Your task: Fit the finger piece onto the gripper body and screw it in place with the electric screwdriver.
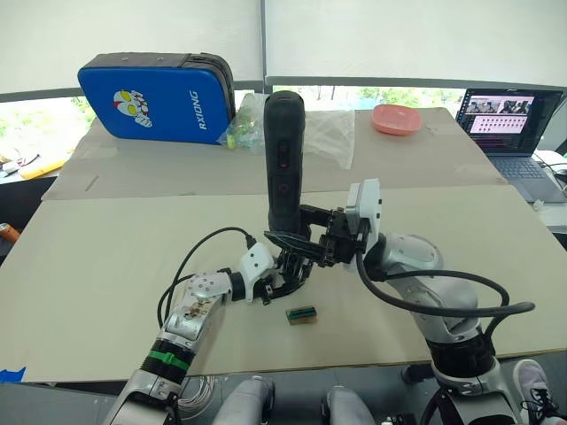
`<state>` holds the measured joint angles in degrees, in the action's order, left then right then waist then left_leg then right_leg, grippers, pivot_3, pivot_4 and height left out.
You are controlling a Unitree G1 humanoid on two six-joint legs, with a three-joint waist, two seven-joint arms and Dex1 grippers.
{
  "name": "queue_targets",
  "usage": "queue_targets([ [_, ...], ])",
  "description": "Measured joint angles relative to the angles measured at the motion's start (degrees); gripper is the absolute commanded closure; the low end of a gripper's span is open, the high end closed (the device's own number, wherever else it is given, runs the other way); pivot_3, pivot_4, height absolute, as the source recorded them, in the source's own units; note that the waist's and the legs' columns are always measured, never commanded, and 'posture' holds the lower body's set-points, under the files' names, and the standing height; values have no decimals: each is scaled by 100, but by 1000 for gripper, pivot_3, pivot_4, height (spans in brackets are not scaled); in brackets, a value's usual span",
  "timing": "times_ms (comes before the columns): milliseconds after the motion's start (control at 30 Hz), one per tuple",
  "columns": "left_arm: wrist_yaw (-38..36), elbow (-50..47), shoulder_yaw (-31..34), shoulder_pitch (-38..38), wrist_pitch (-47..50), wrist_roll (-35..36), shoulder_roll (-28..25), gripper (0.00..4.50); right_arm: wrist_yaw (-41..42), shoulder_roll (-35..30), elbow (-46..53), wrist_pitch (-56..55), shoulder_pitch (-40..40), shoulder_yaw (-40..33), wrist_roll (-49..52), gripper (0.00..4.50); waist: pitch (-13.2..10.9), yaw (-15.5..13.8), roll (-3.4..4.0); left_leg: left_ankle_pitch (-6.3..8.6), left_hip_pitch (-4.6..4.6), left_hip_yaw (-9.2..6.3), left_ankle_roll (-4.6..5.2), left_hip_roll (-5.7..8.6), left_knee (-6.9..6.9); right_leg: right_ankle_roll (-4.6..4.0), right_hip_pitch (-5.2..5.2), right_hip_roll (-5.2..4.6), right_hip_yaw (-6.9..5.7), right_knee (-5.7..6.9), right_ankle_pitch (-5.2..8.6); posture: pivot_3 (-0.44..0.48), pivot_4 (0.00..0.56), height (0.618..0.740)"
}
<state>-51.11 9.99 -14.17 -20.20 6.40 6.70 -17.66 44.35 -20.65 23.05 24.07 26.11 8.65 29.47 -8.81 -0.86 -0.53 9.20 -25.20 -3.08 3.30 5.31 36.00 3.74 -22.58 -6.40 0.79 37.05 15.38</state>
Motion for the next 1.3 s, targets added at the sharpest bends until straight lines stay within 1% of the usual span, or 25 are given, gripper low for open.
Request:
queue_targets([
  [367, 0, 4, -1, 1, 13, 0, -12, 2206, 15, 35, -74, -420, -87, 221, -220, 2592, 12, 10, 1, 0, 5, 0, 0, 0, 0, 0, 4, 2, 1, 0, 0, 0, 150, 740],
  [900, 2, -8, 2, 42, 100, 1, -34, 2206, 92, 135, -377, -437, 30, 433, -243, 2592, 59, 23, -1, 1, 45, 0, 0, 0, -17, 0, 31, 0, 1, -2, 0, 0, 150, 740],
  [1300, 9, -30, 6, 97, 146, 0, -62, 2206, 184, 211, -465, -565, 93, 685, -466, 2592, 124, 24, -14, 2, 52, 0, -1, -1, -28, -2, 32, -2, 1, -5, 2, 0, 150, 740],
])
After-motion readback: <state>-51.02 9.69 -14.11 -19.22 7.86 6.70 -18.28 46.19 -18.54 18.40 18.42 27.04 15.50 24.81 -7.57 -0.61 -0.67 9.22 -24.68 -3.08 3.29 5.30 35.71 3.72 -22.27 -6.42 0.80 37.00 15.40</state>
